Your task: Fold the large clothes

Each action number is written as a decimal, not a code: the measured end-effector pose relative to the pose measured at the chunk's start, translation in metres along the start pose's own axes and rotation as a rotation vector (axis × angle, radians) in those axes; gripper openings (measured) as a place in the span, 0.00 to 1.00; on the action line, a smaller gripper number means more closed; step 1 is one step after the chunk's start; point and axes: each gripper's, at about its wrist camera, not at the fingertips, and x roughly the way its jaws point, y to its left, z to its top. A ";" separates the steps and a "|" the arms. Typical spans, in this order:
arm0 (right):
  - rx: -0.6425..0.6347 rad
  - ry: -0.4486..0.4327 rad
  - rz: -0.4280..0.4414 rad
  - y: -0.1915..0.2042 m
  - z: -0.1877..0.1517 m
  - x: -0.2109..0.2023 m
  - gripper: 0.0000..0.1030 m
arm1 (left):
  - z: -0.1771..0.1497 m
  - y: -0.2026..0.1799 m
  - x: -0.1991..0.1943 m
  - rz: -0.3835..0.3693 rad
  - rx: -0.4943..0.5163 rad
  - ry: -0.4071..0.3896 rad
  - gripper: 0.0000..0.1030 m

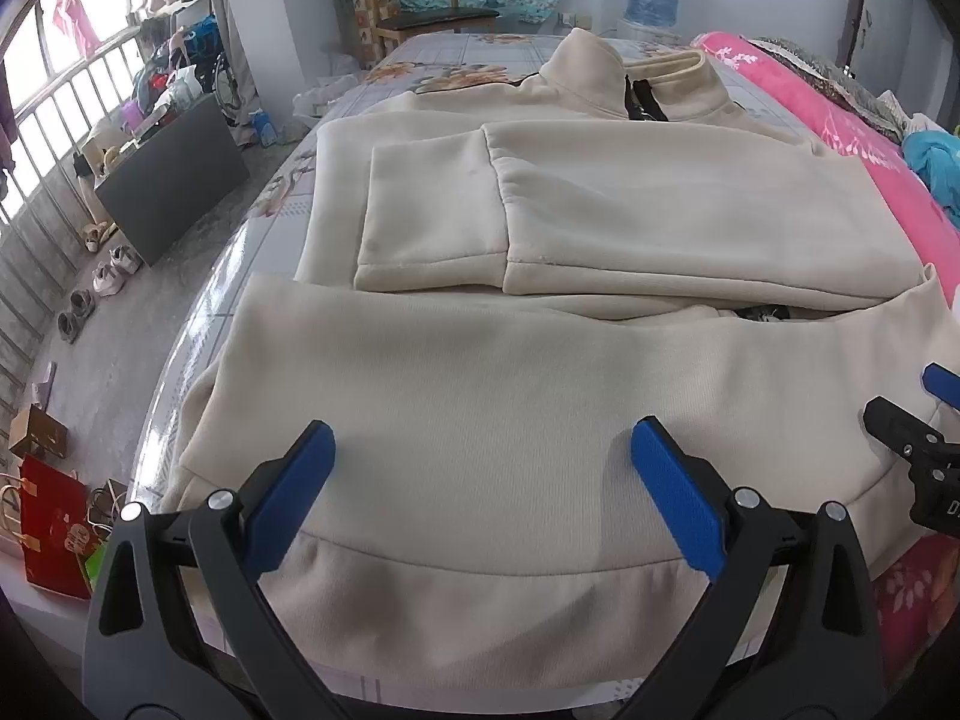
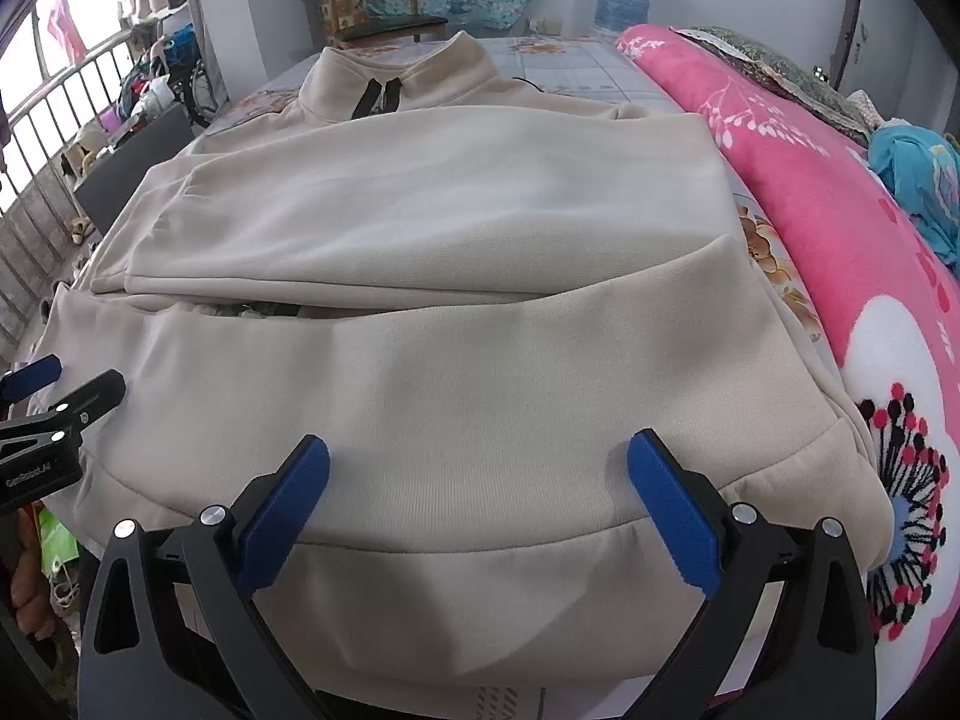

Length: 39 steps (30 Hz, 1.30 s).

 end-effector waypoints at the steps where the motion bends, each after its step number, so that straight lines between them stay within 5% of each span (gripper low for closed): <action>1: 0.002 0.000 -0.003 0.000 0.000 0.000 0.94 | 0.000 0.001 0.000 -0.003 -0.003 0.001 0.94; 23: 0.038 -0.016 -0.030 0.002 0.001 0.001 0.94 | -0.002 -0.002 -0.001 -0.005 0.010 -0.012 0.94; 33: 0.042 -0.036 -0.027 0.002 -0.002 0.000 0.94 | -0.005 -0.016 -0.008 0.078 0.120 -0.068 0.94; 39: 0.033 -0.045 -0.017 0.001 -0.004 -0.001 0.94 | -0.003 -0.012 -0.007 0.051 0.127 -0.064 0.94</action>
